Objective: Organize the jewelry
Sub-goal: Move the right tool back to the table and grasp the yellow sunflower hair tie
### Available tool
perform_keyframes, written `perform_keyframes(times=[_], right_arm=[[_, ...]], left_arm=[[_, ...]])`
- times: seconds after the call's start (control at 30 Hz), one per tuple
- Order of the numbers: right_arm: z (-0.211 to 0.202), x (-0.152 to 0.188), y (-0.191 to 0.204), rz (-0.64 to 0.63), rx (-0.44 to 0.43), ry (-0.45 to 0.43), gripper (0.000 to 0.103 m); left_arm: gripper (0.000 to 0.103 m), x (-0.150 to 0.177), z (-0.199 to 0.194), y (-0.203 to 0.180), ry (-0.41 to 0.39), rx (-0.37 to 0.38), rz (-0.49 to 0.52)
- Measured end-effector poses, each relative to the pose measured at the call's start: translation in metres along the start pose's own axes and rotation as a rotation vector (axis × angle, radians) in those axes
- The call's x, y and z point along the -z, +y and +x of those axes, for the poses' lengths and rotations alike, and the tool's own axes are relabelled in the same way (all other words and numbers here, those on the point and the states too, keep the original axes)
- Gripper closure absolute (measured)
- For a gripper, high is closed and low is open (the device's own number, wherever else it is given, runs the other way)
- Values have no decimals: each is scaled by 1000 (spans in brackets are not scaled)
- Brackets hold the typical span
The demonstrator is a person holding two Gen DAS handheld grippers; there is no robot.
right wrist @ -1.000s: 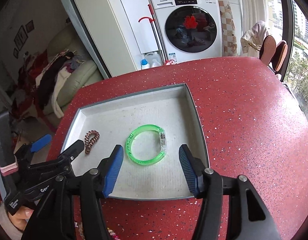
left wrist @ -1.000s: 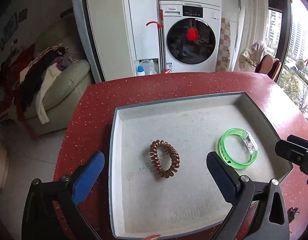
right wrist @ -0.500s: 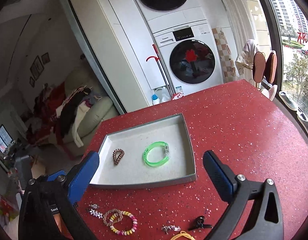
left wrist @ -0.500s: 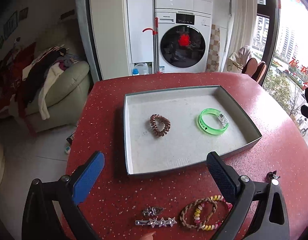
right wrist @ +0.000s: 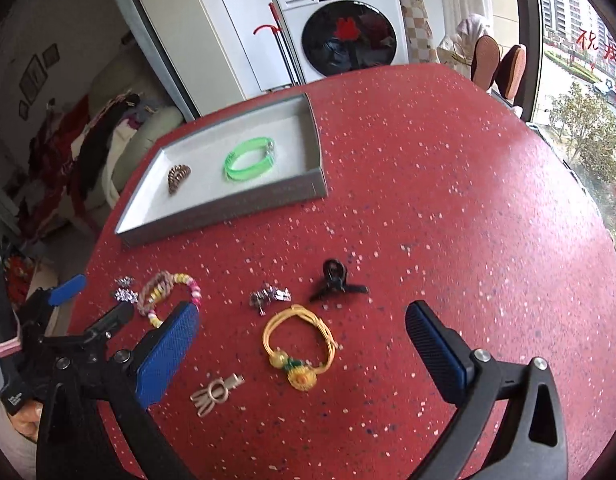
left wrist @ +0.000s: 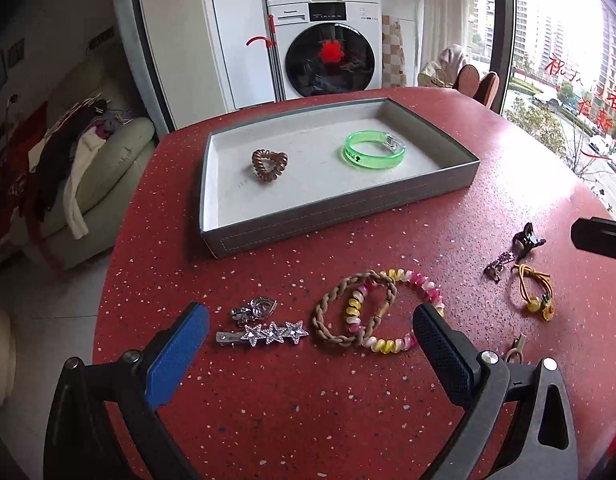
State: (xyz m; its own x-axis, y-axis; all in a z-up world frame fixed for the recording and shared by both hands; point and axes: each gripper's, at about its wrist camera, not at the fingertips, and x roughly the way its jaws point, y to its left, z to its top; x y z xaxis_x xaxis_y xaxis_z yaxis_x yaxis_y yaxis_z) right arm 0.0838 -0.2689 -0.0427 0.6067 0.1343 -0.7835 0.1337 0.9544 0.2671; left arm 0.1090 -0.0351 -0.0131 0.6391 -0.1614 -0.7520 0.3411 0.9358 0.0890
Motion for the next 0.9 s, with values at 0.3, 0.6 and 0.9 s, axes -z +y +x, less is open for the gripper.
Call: perform_keyframes(times=[0.3, 0.6, 0.9], right_arm=[[5, 19, 1, -46, 66, 23, 0], [18, 20, 12, -79, 73, 53, 16], [35, 24, 25, -157, 135, 77, 23]], left_arm=[[0, 0, 8, -10, 18, -14, 39], [15, -4, 17, -19, 30, -2, 79], [24, -6, 27, -25, 55, 4, 83]])
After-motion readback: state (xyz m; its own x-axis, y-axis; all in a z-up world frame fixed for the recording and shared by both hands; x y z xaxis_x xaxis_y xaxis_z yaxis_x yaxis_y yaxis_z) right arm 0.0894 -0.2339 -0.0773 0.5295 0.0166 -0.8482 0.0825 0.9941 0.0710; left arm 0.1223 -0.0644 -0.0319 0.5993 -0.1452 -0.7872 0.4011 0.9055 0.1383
